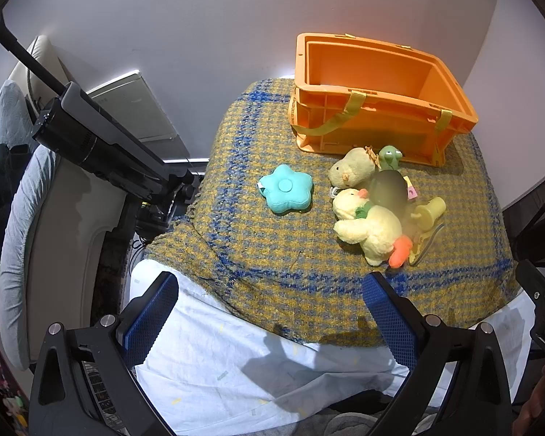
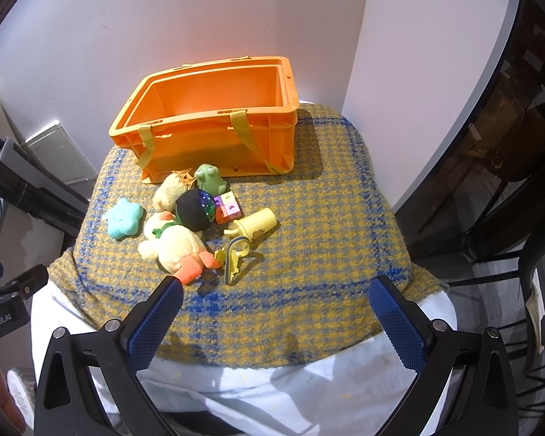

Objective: Organize objects

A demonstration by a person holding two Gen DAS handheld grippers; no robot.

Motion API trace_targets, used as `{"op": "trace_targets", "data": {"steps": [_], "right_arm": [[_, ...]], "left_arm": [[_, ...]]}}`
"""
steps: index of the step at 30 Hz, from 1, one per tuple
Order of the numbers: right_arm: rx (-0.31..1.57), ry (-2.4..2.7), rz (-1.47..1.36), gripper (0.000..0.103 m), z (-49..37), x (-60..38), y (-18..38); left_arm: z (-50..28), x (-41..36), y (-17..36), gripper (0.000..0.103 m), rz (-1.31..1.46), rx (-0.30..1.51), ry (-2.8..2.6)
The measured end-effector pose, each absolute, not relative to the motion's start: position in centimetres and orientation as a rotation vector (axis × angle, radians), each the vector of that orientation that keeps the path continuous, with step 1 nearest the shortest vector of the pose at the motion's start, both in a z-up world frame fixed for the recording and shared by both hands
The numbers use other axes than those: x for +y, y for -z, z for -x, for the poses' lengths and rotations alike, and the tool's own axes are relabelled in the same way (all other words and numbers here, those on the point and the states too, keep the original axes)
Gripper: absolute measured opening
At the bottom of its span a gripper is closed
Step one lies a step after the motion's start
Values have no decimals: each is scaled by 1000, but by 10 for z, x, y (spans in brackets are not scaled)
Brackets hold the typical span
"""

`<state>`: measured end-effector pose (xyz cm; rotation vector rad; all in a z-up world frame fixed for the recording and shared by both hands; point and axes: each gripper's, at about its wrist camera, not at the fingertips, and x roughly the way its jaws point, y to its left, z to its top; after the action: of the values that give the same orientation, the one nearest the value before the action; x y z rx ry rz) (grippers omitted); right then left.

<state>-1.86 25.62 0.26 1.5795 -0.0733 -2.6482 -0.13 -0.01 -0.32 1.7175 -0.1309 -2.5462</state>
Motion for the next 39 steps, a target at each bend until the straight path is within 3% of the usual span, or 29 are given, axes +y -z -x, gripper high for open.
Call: {"op": "trace_targets", "data": {"steps": [39], "right_arm": [[-103,2631,-1564,102,15,257,-3]], "left_arm": [[-3,2,6,103,-1705,-120,2534]]}}
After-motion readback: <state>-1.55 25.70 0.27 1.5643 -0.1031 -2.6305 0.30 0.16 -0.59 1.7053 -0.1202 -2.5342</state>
